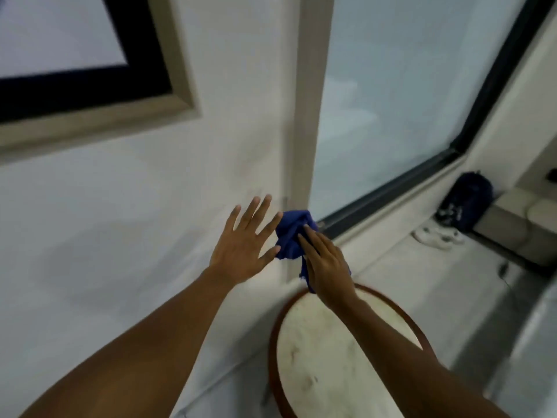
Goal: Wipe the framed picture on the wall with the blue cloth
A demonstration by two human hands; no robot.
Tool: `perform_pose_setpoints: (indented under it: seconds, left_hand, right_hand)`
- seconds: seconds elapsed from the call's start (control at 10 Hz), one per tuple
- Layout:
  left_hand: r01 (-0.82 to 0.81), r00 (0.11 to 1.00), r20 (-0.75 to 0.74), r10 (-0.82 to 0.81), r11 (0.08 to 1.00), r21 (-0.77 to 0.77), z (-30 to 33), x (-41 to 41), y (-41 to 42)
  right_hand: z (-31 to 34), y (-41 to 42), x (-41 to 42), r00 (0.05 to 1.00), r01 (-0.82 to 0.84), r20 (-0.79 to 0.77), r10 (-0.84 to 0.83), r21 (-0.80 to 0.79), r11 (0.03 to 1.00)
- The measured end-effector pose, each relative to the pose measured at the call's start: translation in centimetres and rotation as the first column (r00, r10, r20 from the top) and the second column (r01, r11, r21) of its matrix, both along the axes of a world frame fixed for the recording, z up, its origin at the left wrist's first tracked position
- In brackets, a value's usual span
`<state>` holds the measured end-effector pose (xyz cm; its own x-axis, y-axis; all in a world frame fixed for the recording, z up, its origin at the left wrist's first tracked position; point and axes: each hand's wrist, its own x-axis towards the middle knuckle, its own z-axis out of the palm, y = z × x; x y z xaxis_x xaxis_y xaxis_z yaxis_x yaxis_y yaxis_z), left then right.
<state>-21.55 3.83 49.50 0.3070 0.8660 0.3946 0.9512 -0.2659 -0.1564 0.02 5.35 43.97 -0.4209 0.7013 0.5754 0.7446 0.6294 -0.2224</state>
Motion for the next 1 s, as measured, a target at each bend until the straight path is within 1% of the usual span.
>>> perform_pose_setpoints:
  seconds: [0.1, 0.2, 0.3, 0.4, 0.5, 0.6, 0.7, 0.8, 0.9, 1.0]
  left_hand:
    - [0.069, 0.991, 0.131, -0.036, 0.965, -0.252, -11.7, 6.9, -1.1]
    - [0.130, 0.982, 0.178, -0.059, 0.900, -0.415, -20.5, 11.3, -2.4]
    - [0.302, 0.953, 0.162, -0.256, 0.768, -0.565, -33.1, 16.5, -4.0]
    - [0.380, 0.911, 0.128, -0.393, 0.675, -0.633, -43.6, 19.3, -3.9]
    - [0.341, 0.925, 0.109, -0.364, 0.666, -0.663, -47.8, 20.7, -2.9]
    - [0.305, 0.939, 0.086, -0.333, 0.690, -0.656, -52.1, 21.1, -1.6]
    - [0.267, 0.938, 0.028, -0.344, 0.673, -0.689, -53.1, 21.4, -0.9]
    - [0.193, 0.943, -0.041, -0.331, 0.643, -0.741, -53.1, 21.8, -0.9]
    - [0.131, 0.941, -0.061, -0.334, 0.523, -0.842, -49.6, 22.9, 1.2]
    - [0.111, 0.936, -0.077, -0.344, 0.496, -0.861, -45.5, 24.0, 2.4]
  right_hand:
    - [-10.6, -3.2, 6.7, 0.993, 0.093, 0.095, -0.071, -0.253, 0.963]
    - [-18.1, -5.5, 10.4, 0.981, 0.166, 0.158, -0.113, -0.386, 0.908]
    - [-28.9, -7.5, 14.4, 0.947, 0.305, 0.264, -0.182, -0.562, 0.769]
    - [-38.9, -8.1, 17.3, 0.919, 0.392, 0.304, -0.253, -0.618, 0.681]
    - [-44.2, -7.8, 18.0, 0.913, 0.405, 0.320, -0.255, -0.620, 0.672]
    - [-48.5, -8.0, 17.2, 0.884, 0.463, 0.372, -0.284, -0.600, 0.653]
    - [-49.3, -8.4, 16.6, 0.867, 0.498, 0.393, -0.308, -0.641, 0.584]
    - [-49.1, -8.6, 16.3, 0.866, 0.498, 0.421, -0.269, -0.692, 0.522]
    - [-45.0, -4.9, 17.5, 0.902, 0.432, 0.409, -0.139, -0.844, 0.319]
    - [-40.2, -2.2, 18.6, 0.918, 0.394, 0.393, -0.041, -0.903, 0.172]
